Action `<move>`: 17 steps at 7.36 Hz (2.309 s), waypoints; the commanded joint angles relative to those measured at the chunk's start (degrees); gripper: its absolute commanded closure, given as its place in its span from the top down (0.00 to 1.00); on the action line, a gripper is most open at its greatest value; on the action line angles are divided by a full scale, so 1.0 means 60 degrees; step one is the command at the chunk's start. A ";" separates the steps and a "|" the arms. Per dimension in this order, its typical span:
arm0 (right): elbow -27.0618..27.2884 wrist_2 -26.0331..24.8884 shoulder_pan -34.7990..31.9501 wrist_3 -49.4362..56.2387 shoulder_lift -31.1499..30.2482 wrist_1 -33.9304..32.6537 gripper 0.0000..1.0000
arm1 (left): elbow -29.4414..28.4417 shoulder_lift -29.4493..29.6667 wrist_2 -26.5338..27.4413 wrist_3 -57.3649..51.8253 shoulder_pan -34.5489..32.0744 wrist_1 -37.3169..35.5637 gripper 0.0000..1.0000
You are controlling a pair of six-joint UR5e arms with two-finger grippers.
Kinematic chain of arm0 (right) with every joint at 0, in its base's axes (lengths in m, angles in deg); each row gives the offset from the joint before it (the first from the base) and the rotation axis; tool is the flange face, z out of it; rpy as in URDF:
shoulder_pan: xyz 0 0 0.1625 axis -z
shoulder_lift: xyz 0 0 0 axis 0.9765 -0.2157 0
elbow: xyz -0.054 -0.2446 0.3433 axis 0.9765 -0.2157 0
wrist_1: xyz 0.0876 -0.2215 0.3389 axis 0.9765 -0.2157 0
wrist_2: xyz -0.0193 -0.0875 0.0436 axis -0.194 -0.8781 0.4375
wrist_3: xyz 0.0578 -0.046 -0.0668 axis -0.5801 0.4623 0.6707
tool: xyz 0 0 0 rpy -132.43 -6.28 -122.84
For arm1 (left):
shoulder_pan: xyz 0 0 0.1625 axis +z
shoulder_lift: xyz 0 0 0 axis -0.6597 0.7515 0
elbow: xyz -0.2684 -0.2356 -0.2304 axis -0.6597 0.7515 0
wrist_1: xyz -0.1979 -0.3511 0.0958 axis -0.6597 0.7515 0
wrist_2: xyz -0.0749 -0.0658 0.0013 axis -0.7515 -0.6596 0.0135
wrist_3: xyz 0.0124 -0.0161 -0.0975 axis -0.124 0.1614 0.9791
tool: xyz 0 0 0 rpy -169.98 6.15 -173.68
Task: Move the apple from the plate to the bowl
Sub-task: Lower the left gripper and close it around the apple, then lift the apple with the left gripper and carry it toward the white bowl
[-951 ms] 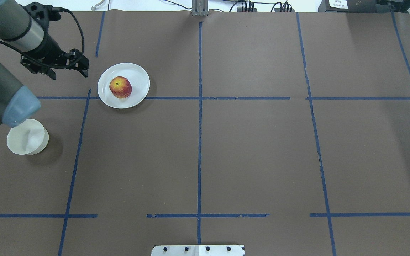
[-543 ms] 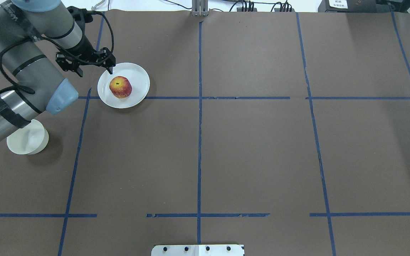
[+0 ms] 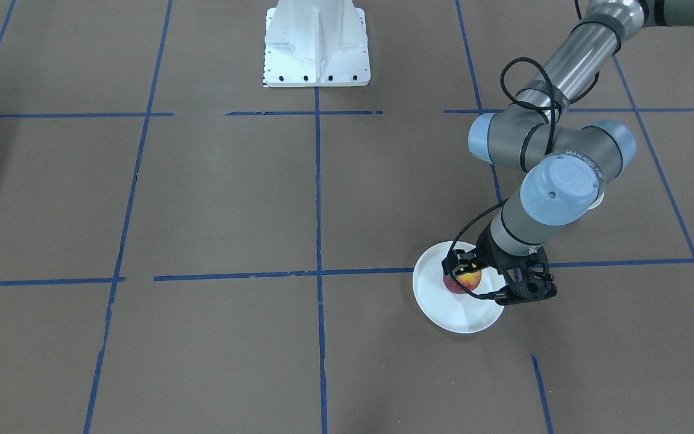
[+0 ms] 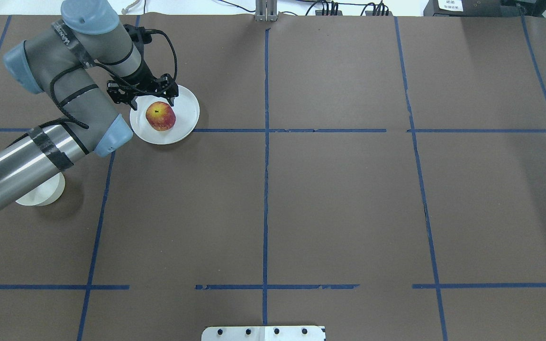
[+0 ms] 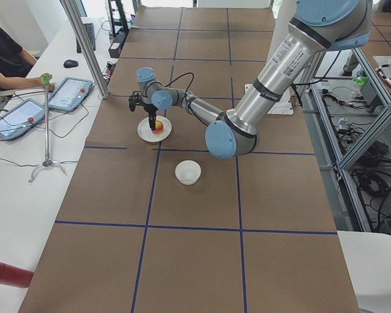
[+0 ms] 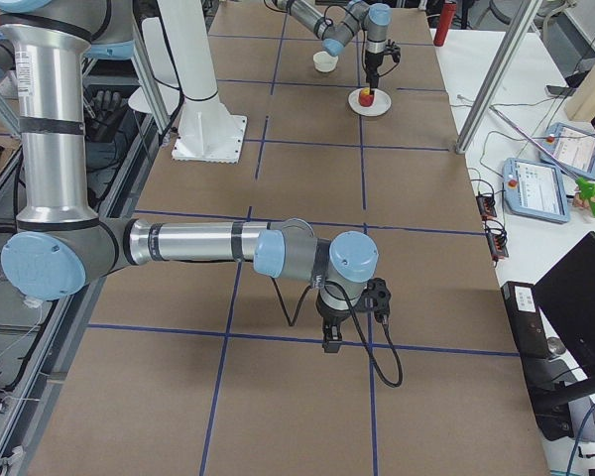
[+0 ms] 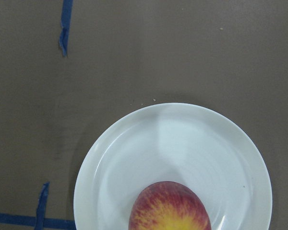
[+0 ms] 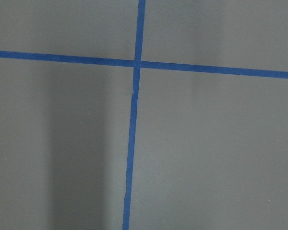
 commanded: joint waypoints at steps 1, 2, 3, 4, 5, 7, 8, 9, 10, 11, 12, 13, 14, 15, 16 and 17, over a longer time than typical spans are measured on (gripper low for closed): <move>0.0000 0.0000 0.0000 0.0000 0.0000 0.0000 1.00 | -0.0412 0.0057 0.0256 0.0092 0.0273 0.0404 1.00; 0.0000 0.0000 0.0000 0.0000 0.0000 0.0000 1.00 | -0.0473 0.0057 0.0256 0.0093 0.0318 0.0523 1.00; 0.0000 0.0000 0.0000 0.0000 0.0000 0.0000 1.00 | -0.0561 0.0057 0.0256 0.0107 0.0377 0.0539 1.00; 0.0000 0.0000 0.0000 0.0000 0.0000 0.0000 1.00 | -0.0619 0.0042 0.0256 0.0093 0.0479 0.0655 1.00; 0.0000 0.0000 0.0000 0.0000 0.0000 0.0000 1.00 | -0.0678 0.0042 0.0256 0.0093 0.0552 0.0671 1.00; 0.0000 0.0000 0.0000 0.0000 0.0000 0.0000 1.00 | -0.0679 0.0042 0.0256 0.0092 0.0553 0.0671 0.69; 0.0000 0.0000 0.0000 0.0000 0.0000 0.0000 1.00 | -0.0635 0.0057 0.0256 0.0078 0.0481 0.0671 0.44; 0.0000 0.0000 0.0000 0.0000 0.0000 0.0000 1.00 | -0.0519 0.0057 0.0227 -0.0009 0.0175 0.0569 0.15; 0.0000 0.0000 0.0000 0.0000 0.0000 0.0000 1.00 | -0.0053 -0.0001 0.0168 -0.0039 -0.0205 0.0365 0.00; 0.0000 0.0000 0.0000 0.0000 0.0000 0.0000 1.00 | 0.0705 -0.0219 0.0153 -0.0184 -0.0397 -0.0333 0.00; 0.0000 0.0000 0.0000 0.0000 0.0000 0.0000 1.00 | 0.1975 -0.0743 0.0153 -0.0998 -0.0617 -0.1225 0.00; 0.0000 0.0000 0.0000 0.0000 0.0000 0.0000 1.00 | 0.3495 -0.1662 0.0168 -0.1194 -0.0662 -0.1654 0.00; 0.0000 0.0000 0.0000 0.0000 0.0000 0.0000 1.00 | 0.5004 -0.3093 0.0211 -0.1211 -0.0677 -0.1629 0.00; 0.0000 0.0000 0.0000 0.0000 0.0000 0.0000 1.00 | 0.5875 -0.4108 0.0241 -0.1226 -0.0779 -0.1470 0.00; 0.0000 0.0000 0.0000 0.0000 0.0000 0.0000 1.00 | 0.6507 -0.5524 0.0256 -0.1211 -0.0794 -0.0598 0.00; 0.0000 0.0000 0.0000 0.0000 0.0000 0.0000 1.00 | 0.6644 -0.7018 0.0256 -0.1095 -0.0795 0.1108 0.00</move>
